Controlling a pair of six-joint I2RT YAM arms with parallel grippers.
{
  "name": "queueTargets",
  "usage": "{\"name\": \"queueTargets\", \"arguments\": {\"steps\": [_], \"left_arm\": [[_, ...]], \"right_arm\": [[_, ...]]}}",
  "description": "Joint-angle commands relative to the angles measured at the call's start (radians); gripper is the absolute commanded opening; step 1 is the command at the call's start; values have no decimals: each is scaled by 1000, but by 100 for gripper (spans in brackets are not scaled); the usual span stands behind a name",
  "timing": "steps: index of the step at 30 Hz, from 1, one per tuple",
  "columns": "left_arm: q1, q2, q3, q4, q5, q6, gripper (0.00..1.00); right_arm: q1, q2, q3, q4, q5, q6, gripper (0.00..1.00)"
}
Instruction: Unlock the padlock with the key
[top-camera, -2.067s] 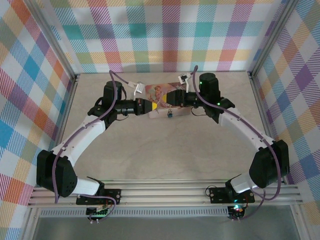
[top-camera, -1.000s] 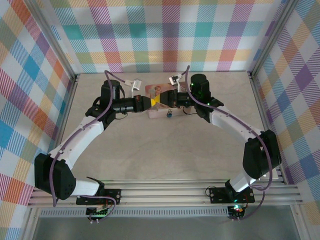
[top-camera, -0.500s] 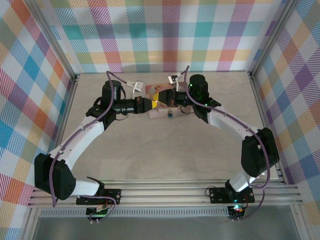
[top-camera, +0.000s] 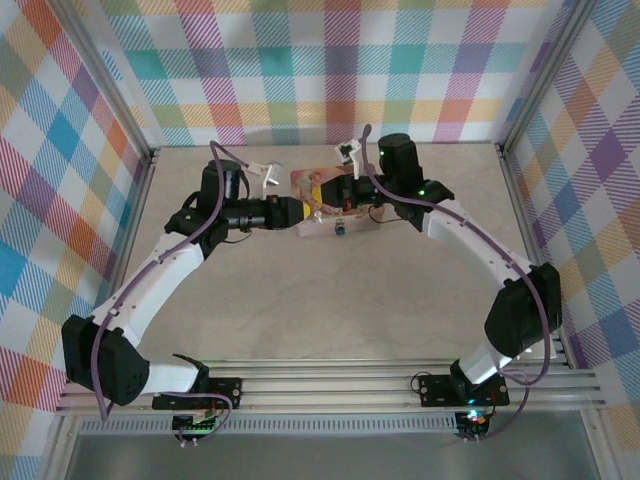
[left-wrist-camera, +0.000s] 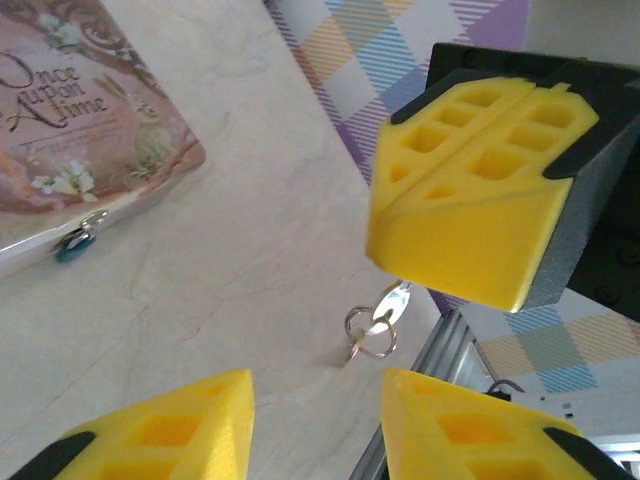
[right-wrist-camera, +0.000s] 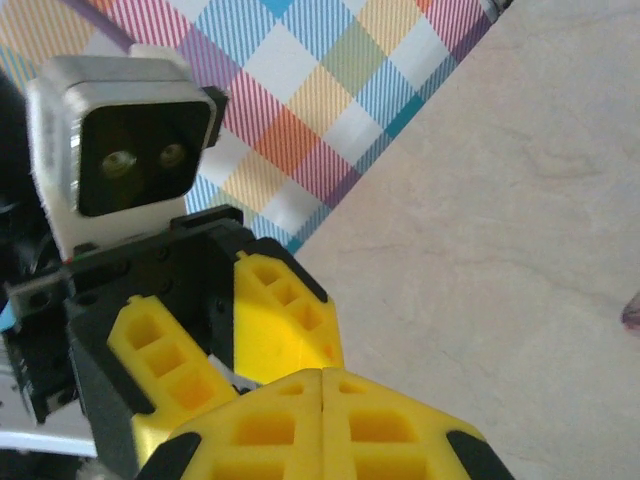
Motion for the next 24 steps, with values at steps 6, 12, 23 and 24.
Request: {"name": "queueTargets", "arguments": {"steps": [6, 12, 23, 24], "left_arm": [[3, -55, -115, 408, 179, -158, 33], [-1, -48, -129, 470, 180, -209, 29], [-3, -23, -164, 537, 180, -265, 39], [-3, -19, -163, 533, 184, -265, 39]], "right_arm": [[-2, -38, 25, -83, -62, -140, 0], [-4, -45, -17, 41, -97, -59, 0], [-12, -43, -28, 98, -115, -7, 0], [-12, -44, -28, 99, -115, -5, 0]]}}
